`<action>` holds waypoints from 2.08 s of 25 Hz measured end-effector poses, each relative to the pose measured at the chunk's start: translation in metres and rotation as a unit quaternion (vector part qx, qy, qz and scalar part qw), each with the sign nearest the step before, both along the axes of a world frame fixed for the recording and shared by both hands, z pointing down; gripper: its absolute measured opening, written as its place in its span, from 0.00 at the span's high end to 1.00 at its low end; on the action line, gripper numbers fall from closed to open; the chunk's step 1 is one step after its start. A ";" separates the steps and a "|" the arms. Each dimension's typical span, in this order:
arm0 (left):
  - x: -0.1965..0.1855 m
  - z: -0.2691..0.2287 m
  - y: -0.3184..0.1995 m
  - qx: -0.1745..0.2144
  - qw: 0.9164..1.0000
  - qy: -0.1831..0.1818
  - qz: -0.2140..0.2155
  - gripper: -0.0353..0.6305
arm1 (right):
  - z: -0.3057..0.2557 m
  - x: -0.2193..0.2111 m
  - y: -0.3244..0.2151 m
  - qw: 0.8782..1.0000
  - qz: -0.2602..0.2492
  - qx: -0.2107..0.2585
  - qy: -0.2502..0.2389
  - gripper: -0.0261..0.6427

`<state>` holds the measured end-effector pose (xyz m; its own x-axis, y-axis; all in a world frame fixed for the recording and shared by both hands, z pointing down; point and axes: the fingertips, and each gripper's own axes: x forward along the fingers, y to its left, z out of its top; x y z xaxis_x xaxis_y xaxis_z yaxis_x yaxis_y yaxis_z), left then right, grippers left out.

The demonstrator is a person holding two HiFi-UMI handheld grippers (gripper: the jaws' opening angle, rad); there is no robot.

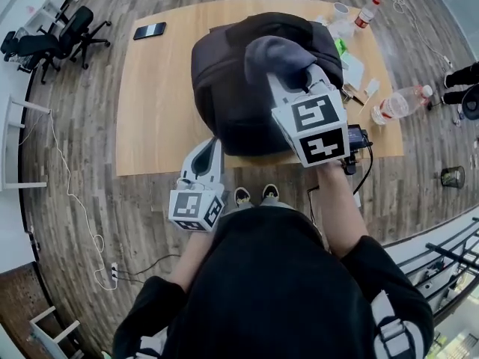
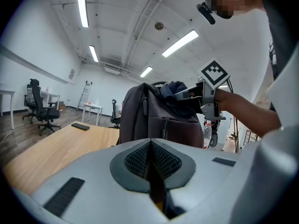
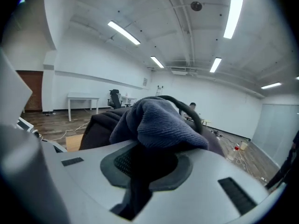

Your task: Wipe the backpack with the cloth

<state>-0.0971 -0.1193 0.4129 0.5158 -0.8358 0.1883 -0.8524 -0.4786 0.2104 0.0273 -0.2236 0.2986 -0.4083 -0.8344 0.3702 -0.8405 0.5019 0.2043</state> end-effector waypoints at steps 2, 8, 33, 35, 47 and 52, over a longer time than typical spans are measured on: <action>0.002 0.000 -0.002 0.002 1.000 -0.001 0.003 0.92 | -0.008 0.031 0.000 0.999 0.032 0.007 -0.011 0.88; 0.002 -0.003 -0.001 0.006 1.000 -0.009 0.014 0.92 | -0.024 0.086 0.025 0.996 0.080 0.018 -0.046 0.88; -0.072 0.008 0.023 -0.008 0.995 -0.009 -0.095 0.92 | 0.004 -0.066 0.001 0.998 -0.053 -0.017 -0.013 0.88; -0.071 0.008 0.022 -0.009 0.996 -0.006 -0.093 0.92 | 0.002 -0.090 0.016 0.997 -0.078 -0.013 -0.002 0.88; -0.030 0.017 0.011 -0.026 0.999 0.007 -0.023 0.92 | 0.115 -0.131 0.130 0.963 -0.199 -0.131 0.124 0.88; -0.019 0.026 0.012 -0.036 0.999 0.010 0.002 0.92 | 0.119 -0.098 0.133 0.971 -0.156 -0.163 0.075 0.88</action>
<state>-0.1160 -0.1078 0.4393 0.5226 -0.8185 0.2386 -0.8463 -0.4643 0.2612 -0.0707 -0.0910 0.4180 -0.5426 -0.5078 0.6692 -0.6106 0.7855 0.1009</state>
